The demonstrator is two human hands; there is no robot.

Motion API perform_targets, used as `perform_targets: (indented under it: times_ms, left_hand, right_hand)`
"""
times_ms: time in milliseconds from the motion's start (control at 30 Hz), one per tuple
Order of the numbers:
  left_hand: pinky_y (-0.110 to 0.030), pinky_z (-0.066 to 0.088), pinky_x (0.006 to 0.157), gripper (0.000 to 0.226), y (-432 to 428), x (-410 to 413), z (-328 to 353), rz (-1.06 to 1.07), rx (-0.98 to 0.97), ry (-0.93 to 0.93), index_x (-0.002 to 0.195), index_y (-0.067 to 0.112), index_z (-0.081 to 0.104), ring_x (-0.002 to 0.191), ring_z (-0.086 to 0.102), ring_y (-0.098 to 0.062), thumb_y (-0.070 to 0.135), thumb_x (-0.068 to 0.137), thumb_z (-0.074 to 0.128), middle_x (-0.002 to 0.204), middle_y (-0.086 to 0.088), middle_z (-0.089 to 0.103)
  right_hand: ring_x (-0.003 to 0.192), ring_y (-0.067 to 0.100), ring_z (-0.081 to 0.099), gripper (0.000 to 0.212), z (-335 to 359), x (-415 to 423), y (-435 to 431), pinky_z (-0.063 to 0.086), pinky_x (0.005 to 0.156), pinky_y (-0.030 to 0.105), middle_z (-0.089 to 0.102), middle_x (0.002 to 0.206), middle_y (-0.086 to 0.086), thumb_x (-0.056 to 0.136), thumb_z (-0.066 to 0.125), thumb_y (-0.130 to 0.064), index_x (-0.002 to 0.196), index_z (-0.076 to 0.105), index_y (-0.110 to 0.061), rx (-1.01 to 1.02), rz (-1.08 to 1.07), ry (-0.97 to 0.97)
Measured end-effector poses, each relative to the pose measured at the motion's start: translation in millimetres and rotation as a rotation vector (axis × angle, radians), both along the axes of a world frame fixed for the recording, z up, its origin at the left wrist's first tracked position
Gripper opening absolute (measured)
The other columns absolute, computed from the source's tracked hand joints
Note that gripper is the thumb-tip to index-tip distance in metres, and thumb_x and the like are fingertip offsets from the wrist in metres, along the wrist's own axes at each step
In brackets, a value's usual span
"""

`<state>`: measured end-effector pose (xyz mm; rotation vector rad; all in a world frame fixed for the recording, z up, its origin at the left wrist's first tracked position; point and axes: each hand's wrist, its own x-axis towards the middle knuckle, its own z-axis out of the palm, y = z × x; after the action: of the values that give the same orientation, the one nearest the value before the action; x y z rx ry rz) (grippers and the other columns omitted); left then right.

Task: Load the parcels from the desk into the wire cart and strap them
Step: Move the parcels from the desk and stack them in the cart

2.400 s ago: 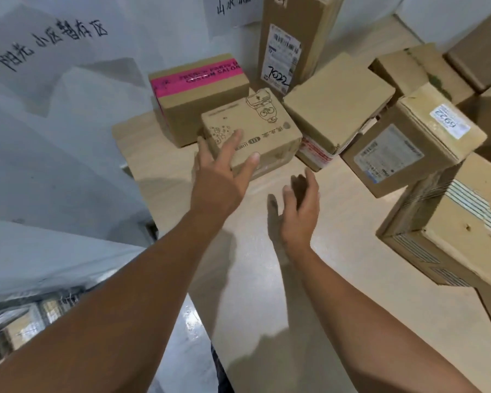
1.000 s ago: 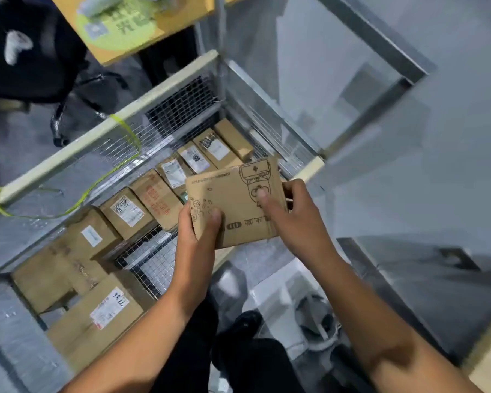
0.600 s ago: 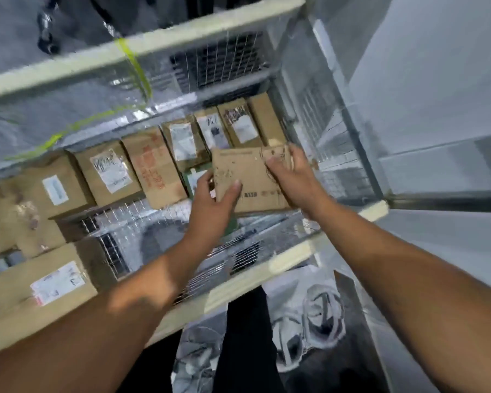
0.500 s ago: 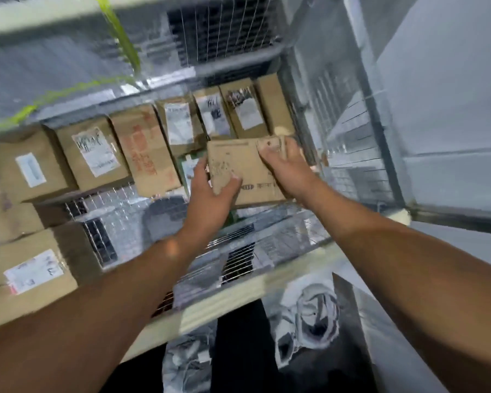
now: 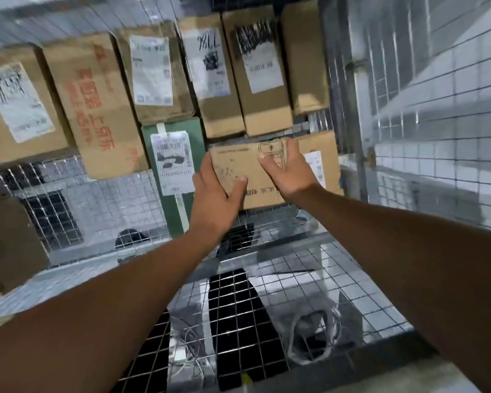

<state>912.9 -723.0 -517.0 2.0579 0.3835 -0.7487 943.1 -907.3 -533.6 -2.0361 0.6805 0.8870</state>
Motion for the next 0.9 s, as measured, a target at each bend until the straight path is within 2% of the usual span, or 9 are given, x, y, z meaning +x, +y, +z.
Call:
perform_targets:
  times_ms: [100, 267, 367, 433, 500, 567, 700, 800, 900]
  left_hand:
    - [-0.046, 0.043, 0.114, 0.078, -4.8, 0.5, -18.4, -0.057, 0.139, 0.002, 0.159, 0.011, 0.022, 0.133, 0.044, -0.027, 0.042, 0.099, 0.063, 0.144, -0.013, 0.037]
    - [-0.048, 0.036, 0.110, 0.084, -14.5, 9.0, -40.4, -0.240, 0.436, -0.091, 0.162, 0.003, 0.018, 0.134, 0.038, -0.037, 0.044, 0.100, 0.058, 0.146, -0.021, 0.039]
    - [-0.053, 0.032, 0.109, 0.085, -18.3, 11.4, -47.9, -0.336, 0.603, -0.137, 0.163, 0.004, 0.016, 0.139, 0.032, -0.041, 0.050, 0.099, 0.050, 0.150, -0.023, 0.036]
    - [-0.055, 0.027, 0.113, 0.086, -15.7, 12.9, -52.9, -0.348, 0.609, -0.143, 0.161, 0.007, 0.020, 0.147, 0.025, -0.042, 0.053, 0.095, 0.049, 0.155, -0.021, 0.032]
    - [-0.057, 0.025, 0.116, 0.084, -9.6, 16.1, -57.8, -0.325, 0.572, -0.176, 0.154, 0.008, 0.032, 0.151, 0.021, -0.042, 0.055, 0.089, 0.056, 0.161, -0.019, 0.028]
    - [-0.057, 0.027, 0.116, 0.078, -4.3, 19.1, -60.8, -0.312, 0.548, -0.210, 0.140, 0.006, 0.044, 0.151, 0.022, -0.042, 0.058, 0.085, 0.063, 0.162, -0.018, 0.028]
    - [-0.059, 0.028, 0.115, 0.071, 0.5, 19.9, -61.8, -0.401, 0.587, -0.220, 0.126, 0.005, 0.047, 0.150, 0.023, -0.043, 0.063, 0.087, 0.060, 0.163, -0.018, 0.028]
    - [-0.058, 0.023, 0.119, 0.078, 3.3, 17.1, -60.4, -0.477, 0.657, -0.203, 0.140, 0.007, 0.041, 0.155, 0.015, -0.040, 0.069, 0.092, 0.051, 0.169, -0.013, 0.018]
    - [-0.058, 0.012, 0.124, 0.084, 6.5, 15.0, -63.9, -0.599, 0.658, -0.256, 0.162, 0.021, 0.016, 0.159, 0.000, -0.035, 0.072, 0.098, 0.035, 0.174, -0.002, 0.003]
  right_hand:
    - [0.144, 0.037, 0.043, 0.086, -19.0, -2.4, 5.0, 0.038, 0.117, 0.049, 0.034, 0.163, 0.017, 0.098, 0.051, -0.066, 0.161, 0.015, -0.021, -0.057, 0.084, -0.017]
    - [0.130, 0.033, 0.048, 0.068, -45.2, -0.9, 3.0, 0.042, 0.106, 0.041, 0.050, 0.143, 0.015, 0.102, 0.052, -0.054, 0.150, 0.033, -0.010, -0.159, 0.144, -0.107]
    - [0.133, 0.032, 0.043, 0.072, -55.4, 1.7, 1.0, 0.040, 0.111, 0.044, 0.047, 0.147, 0.017, 0.103, 0.048, -0.056, 0.151, 0.034, -0.005, -0.222, 0.212, -0.137]
    - [0.141, 0.034, 0.038, 0.078, -56.6, 2.8, 0.6, 0.036, 0.117, 0.048, 0.042, 0.155, 0.018, 0.103, 0.046, -0.057, 0.159, 0.025, -0.007, -0.225, 0.221, -0.151]
    - [0.146, 0.036, 0.035, 0.080, -55.9, 2.0, -0.6, 0.035, 0.119, 0.049, 0.038, 0.159, 0.020, 0.103, 0.047, -0.056, 0.165, 0.013, -0.019, -0.179, 0.215, -0.168]
    - [0.143, 0.037, 0.040, 0.072, -54.9, -0.4, -3.7, 0.039, 0.115, 0.050, 0.041, 0.154, 0.021, 0.102, 0.045, -0.057, 0.164, 0.016, -0.032, -0.171, 0.262, -0.182]
    - [0.141, 0.035, 0.039, 0.065, -54.7, -3.8, -11.8, 0.043, 0.110, 0.050, 0.045, 0.151, 0.017, 0.100, 0.044, -0.059, 0.158, 0.031, -0.033, -0.233, 0.390, -0.157]
    - [0.137, 0.034, 0.037, 0.070, -52.8, -2.3, -16.2, 0.043, 0.107, 0.050, 0.041, 0.152, 0.012, 0.098, 0.038, -0.066, 0.159, 0.032, -0.031, -0.385, 0.570, -0.172]
    - [0.151, 0.036, 0.026, 0.076, -51.5, -0.7, -19.7, 0.025, 0.122, 0.055, 0.032, 0.164, 0.010, 0.098, 0.032, -0.069, 0.160, 0.032, -0.026, -0.456, 0.691, -0.225]
